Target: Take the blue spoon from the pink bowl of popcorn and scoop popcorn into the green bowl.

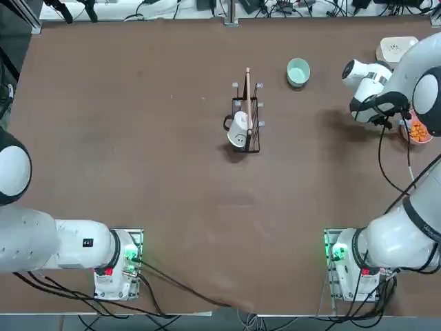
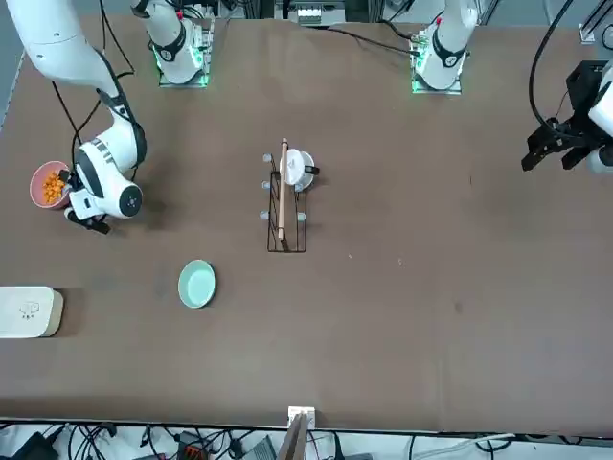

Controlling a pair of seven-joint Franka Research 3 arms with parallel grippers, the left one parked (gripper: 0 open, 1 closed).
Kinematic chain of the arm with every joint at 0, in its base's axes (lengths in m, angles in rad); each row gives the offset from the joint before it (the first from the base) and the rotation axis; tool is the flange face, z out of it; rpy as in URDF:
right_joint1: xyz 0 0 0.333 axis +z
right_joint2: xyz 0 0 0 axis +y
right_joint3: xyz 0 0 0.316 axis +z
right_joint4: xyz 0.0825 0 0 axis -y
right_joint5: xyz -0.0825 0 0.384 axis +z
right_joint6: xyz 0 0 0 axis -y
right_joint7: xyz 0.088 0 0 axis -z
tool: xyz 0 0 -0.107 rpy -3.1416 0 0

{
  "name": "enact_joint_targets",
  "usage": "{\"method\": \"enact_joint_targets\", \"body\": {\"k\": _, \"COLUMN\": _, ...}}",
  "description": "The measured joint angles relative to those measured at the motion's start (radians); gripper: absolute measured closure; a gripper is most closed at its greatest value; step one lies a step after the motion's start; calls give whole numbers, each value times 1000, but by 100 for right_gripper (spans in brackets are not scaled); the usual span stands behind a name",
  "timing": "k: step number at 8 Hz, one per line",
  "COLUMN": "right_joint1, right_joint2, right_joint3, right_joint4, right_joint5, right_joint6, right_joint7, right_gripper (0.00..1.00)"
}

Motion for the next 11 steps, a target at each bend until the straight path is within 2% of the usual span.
{"method": "enact_joint_targets", "body": {"k": 1, "right_joint1": -1, "right_joint2": 1, "right_joint3": 0, "right_joint4": 0, "right_joint5": -4, "right_joint6": -6, "right_joint7": 0, "right_gripper": 16}}
{"method": "enact_joint_targets", "body": {"k": 4, "right_joint1": -5, "right_joint2": 15, "right_joint3": -1, "right_joint4": 0, "right_joint5": -16, "right_joint6": -10, "right_joint7": 13, "right_gripper": 23}}
{"method": "enact_joint_targets", "body": {"k": 7, "right_joint1": -5, "right_joint2": 48, "right_joint3": -2, "right_joint4": 6, "right_joint5": -49, "right_joint6": -10, "right_joint7": 86, "right_gripper": 41}}
{"method": "enact_joint_targets", "body": {"k": 9, "right_joint1": -5, "right_joint2": 53, "right_joint3": -2, "right_joint4": 16, "right_joint5": -50, "right_joint6": -21, "right_joint7": 92, "right_gripper": 59}}
{"method": "enact_joint_targets", "body": {"k": 10, "right_joint1": -5, "right_joint2": 53, "right_joint3": -2, "right_joint4": 19, "right_joint5": -50, "right_joint6": -26, "right_joint7": 92, "right_gripper": 74}}
{"method": "enact_joint_targets", "body": {"k": 11, "right_joint1": -4, "right_joint2": 53, "right_joint3": -2, "right_joint4": 19, "right_joint5": -50, "right_joint6": -33, "right_joint7": 92, "right_gripper": 76}}
